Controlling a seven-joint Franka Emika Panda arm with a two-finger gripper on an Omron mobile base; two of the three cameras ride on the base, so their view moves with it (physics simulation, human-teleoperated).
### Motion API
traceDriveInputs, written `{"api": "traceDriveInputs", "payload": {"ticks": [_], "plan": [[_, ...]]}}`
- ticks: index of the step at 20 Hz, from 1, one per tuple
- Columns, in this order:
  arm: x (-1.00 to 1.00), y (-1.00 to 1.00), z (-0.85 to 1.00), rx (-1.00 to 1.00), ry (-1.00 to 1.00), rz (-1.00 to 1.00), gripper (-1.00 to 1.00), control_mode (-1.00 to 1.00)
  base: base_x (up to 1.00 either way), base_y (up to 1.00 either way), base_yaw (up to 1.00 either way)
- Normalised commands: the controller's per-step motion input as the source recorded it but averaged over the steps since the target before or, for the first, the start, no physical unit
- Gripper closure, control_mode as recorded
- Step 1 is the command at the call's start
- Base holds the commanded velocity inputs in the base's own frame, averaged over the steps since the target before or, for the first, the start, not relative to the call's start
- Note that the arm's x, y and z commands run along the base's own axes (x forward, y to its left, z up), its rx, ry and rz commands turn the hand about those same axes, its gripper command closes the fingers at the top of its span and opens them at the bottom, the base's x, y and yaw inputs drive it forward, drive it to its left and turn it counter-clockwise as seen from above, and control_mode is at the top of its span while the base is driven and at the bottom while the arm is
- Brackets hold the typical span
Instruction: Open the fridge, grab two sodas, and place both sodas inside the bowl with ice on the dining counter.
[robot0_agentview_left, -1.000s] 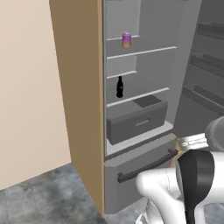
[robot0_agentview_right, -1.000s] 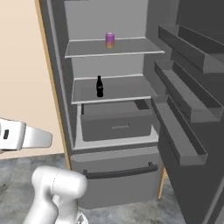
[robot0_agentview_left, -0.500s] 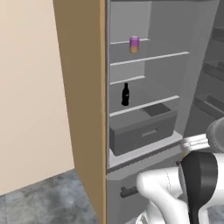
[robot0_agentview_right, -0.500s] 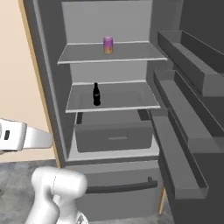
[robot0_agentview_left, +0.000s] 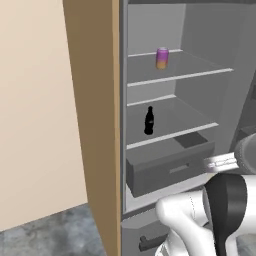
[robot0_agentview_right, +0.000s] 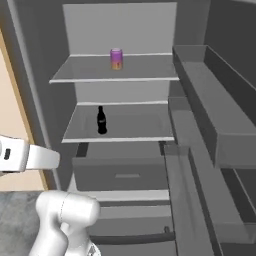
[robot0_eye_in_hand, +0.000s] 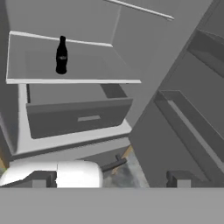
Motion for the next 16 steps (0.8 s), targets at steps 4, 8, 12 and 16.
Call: {"api": "traceDriveInputs", "payload": {"ticks": [4, 8, 12, 16], "plan": [[0.00, 0.00, 0.00, 0.00, 0.00, 0.00, -1.00, 1.00, 0.53, -0.38, 0.17], [0.00, 0.00, 0.00, 0.00, 0.00, 0.00, -1.00, 1.00, 0.55, -0.48, 0.18], [0.00, 0.00, 0.00, 0.00, 0.00, 0.00, -1.00, 1.00, 0.57, -0.45, 0.19], [0.35, -0.26, -0.07, 0.08, 0.00, 0.08, -1.00, -1.00, 0.31, -0.27, 0.09]]}}
